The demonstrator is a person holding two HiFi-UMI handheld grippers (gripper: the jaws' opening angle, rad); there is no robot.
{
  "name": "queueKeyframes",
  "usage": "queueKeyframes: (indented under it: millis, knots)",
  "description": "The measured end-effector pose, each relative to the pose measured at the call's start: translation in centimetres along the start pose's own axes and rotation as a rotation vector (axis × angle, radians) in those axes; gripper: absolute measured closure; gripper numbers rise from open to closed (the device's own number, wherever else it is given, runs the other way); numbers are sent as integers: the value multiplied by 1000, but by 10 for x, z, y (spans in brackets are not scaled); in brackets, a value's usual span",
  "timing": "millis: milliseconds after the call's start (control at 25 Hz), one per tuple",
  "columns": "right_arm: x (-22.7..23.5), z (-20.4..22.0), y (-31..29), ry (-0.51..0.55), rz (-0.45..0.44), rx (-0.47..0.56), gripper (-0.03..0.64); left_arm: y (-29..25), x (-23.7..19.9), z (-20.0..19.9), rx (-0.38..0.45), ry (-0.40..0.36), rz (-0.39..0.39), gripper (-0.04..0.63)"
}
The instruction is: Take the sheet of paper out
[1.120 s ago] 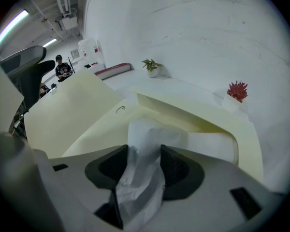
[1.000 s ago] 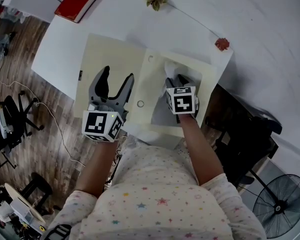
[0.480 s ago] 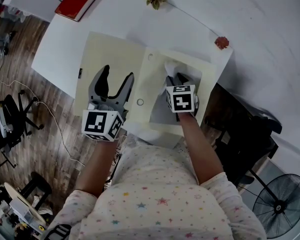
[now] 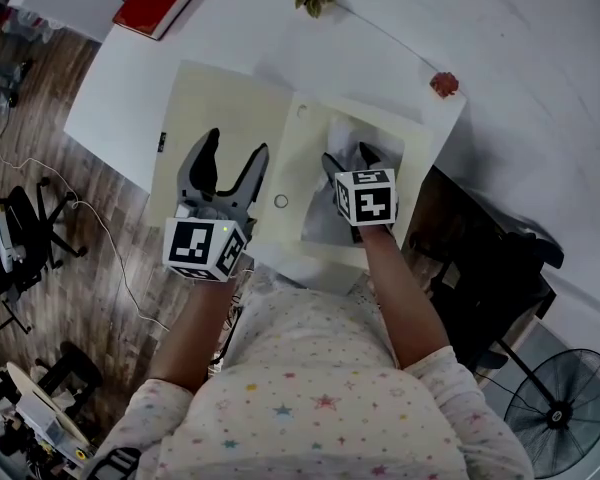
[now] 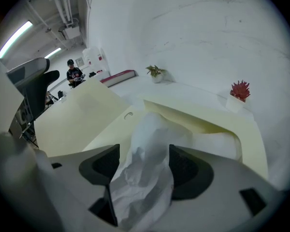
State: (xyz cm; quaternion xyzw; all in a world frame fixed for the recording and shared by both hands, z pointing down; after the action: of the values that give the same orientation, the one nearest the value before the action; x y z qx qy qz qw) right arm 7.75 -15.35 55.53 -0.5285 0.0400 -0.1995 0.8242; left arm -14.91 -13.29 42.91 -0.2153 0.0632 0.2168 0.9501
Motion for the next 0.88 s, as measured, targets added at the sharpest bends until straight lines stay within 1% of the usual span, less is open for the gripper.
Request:
queueKeyframes:
  millis: [160,240,320,400,520,720,800,880]
  knots:
    - [-3,-3,19,-9,-41,31,293,2,0,-1,3,0,1,299]
    - [-5,-3,28,-17,-76,28,295,2,0,-1,5,2,1,299]
    - [-9,1,31,-6,-117,-19,299,3,1,-1,6,4,2,299]
    - [-15,7,31,24,-139,-75,301,2,2,-2,7,5,4,299]
    - [-22,17,27,72,-128,-144,316,2,4,-2,8,3,5,299]
    - [-36,34,15,178,-74,-219,325,8,7,-2,15,8,-3,299]
    - [-38,39,8,210,-55,-233,325,10,7,-3,25,6,-8,299]
    - [-37,42,4,218,-44,-231,325,12,8,-3,31,6,-11,299]
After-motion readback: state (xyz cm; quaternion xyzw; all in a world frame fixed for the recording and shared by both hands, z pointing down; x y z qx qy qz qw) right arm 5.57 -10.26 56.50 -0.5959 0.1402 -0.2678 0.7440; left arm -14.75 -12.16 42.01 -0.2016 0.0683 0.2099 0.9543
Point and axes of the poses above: the fingertips, and each gripper's own axes: y backward along the fingers, x to its right, z out of its underside, the point moved 7 cm from there along y, backward along the fingers, and after that the axes turned 8 degrees about -x, right-handed, at the moved point
